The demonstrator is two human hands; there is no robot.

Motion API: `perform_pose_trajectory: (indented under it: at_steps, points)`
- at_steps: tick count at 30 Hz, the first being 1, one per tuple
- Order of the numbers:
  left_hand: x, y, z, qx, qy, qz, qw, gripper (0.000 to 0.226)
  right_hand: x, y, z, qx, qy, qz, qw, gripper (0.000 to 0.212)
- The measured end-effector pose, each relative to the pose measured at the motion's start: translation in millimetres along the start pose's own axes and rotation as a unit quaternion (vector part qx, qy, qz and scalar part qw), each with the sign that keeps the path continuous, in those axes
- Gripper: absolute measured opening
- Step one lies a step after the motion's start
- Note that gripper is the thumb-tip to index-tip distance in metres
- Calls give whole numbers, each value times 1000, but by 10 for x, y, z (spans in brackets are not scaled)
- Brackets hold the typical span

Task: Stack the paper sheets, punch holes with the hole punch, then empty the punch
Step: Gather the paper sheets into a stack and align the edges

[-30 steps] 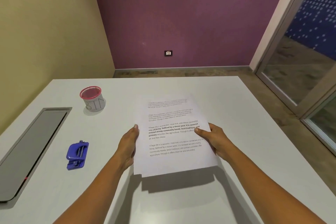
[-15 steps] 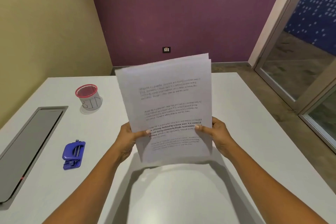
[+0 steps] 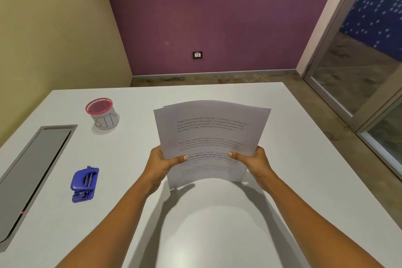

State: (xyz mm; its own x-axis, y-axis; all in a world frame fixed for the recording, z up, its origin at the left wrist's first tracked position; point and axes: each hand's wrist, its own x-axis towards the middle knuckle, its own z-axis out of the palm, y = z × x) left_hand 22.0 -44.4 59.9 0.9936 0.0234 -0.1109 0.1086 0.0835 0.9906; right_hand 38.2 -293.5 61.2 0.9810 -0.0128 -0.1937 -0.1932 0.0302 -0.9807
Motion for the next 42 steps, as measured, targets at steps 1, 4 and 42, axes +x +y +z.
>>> perform_pose_trajectory:
  at_steps: [1,4,42]
  points:
    - [4,-4,11,4,-1,0,1000,34,3,8,6,1,1,1,1000,32]
    - [6,5,64,15,3,8,1000,30,0,7,40,15,13,7,1000,27]
    - [56,123,124,36,25,41,998,27,50,-156,60,-10,3,-30,1000,23]
